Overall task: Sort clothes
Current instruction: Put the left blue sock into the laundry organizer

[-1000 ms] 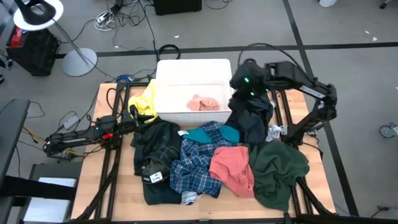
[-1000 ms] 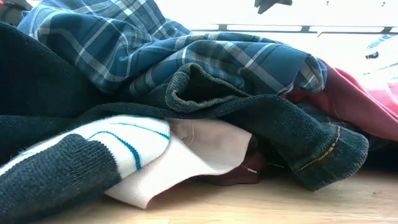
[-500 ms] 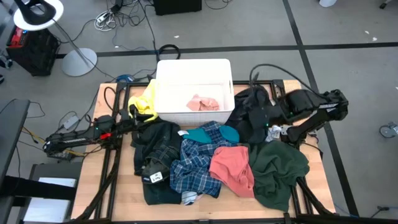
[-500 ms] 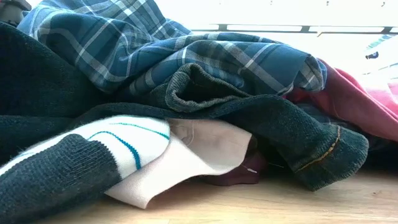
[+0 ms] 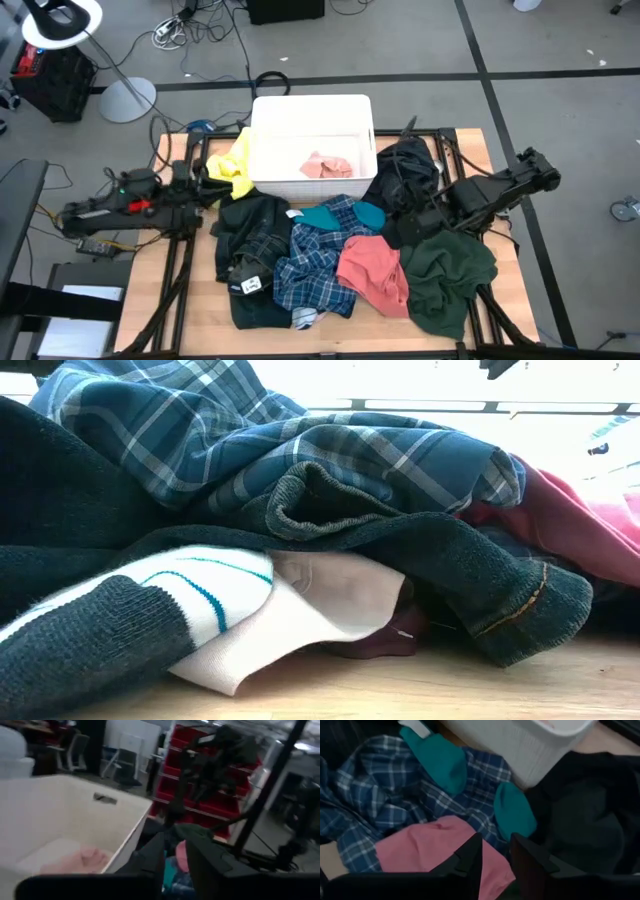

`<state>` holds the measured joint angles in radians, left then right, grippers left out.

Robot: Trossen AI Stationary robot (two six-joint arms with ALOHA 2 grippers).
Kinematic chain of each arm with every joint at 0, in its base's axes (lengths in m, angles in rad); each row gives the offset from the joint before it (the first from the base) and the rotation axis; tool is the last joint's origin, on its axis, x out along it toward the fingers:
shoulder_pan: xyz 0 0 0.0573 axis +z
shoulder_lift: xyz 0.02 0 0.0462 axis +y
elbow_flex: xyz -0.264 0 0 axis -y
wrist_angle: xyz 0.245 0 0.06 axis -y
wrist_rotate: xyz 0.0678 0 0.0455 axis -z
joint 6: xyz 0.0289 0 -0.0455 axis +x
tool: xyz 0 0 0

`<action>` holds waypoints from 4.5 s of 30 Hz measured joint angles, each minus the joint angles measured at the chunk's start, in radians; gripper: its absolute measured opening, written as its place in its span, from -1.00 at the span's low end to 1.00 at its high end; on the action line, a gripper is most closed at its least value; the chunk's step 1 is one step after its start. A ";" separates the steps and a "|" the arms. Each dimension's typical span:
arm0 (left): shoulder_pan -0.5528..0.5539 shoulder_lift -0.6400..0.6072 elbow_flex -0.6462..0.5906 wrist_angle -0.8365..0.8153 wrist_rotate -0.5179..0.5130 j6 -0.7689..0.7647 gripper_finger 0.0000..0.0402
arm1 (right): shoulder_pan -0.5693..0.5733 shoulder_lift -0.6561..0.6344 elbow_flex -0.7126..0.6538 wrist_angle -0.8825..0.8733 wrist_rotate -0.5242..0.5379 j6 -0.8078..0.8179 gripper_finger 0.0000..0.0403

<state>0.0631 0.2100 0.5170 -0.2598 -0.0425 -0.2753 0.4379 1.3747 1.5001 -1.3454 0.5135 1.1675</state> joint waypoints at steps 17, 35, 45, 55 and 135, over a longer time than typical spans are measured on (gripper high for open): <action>-0.230 0.798 0.533 -0.076 -0.053 -0.008 -0.98 | 0.014 -0.327 -0.408 0.365 -0.068 -0.224 -0.64; -0.196 1.214 0.596 0.307 0.061 -0.357 -0.42 | 0.015 -0.407 -0.450 0.373 -0.164 -0.471 -0.65; -0.203 1.237 0.750 -0.094 -0.045 -0.244 -0.44 | 0.028 -0.416 -0.450 0.370 -0.178 -0.499 -0.65; -0.193 1.444 1.039 -0.524 -0.077 -0.008 -0.58 | 0.029 -0.416 -0.450 0.372 -0.177 -0.505 -0.66; 0.287 1.537 1.811 -1.014 0.005 0.368 -0.98 | 0.054 -0.411 -0.576 0.634 -0.056 -0.176 -0.73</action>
<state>0.3501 1.7470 2.3280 -1.2735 -0.0374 0.0926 0.4915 0.9638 0.9237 -0.7118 0.4575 0.9913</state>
